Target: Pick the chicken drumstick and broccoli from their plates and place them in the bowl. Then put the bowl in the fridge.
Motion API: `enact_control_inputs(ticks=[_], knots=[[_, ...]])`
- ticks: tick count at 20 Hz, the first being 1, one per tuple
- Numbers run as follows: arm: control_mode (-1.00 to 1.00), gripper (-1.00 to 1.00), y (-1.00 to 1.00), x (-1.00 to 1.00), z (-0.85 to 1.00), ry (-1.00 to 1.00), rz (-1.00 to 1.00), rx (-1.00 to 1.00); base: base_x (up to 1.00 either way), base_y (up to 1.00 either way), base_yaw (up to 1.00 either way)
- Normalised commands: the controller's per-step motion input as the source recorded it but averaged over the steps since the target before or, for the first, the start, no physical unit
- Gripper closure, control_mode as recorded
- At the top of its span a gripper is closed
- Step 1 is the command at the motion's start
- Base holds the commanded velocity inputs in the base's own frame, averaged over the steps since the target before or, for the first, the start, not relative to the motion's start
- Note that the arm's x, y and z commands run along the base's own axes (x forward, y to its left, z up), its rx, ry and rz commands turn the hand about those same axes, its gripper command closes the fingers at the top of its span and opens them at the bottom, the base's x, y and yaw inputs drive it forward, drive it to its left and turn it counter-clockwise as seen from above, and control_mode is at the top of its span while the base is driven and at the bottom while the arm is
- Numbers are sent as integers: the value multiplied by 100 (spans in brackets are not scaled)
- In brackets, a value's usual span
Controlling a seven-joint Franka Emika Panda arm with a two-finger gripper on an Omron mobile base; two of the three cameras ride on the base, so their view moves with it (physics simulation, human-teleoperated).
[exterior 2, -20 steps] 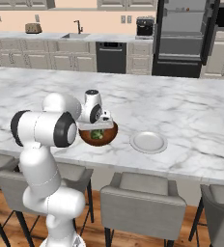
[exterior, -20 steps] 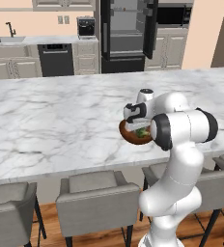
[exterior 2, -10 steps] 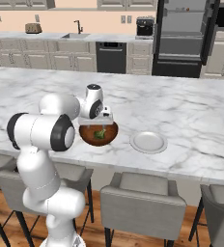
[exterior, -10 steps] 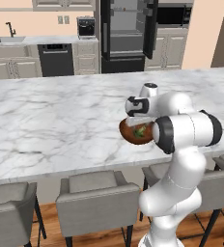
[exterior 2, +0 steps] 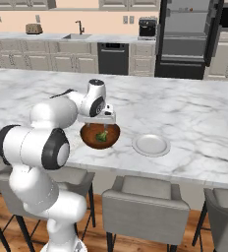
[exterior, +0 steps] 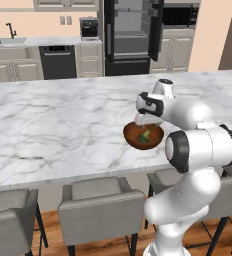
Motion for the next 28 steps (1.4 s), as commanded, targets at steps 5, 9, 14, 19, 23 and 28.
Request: enact_control_inputs(ticks=[5,9,14,19,23,28], knots=[[-100,-100,-12,-60,16,-9,-14,0,0,0,0],[-100,-100,-18,-45,21,2,-19,0,0,0,0],[-100,-100,-13,-44,15,7,-18,0,0,0,0],[-100,-100,-1,-38,-2,4,-12,0,0,0,0],[-100,-100,0,0,0,0,0,0,0,0,0],[-100,-100,0,0,0,0,0,0,0,0,0]])
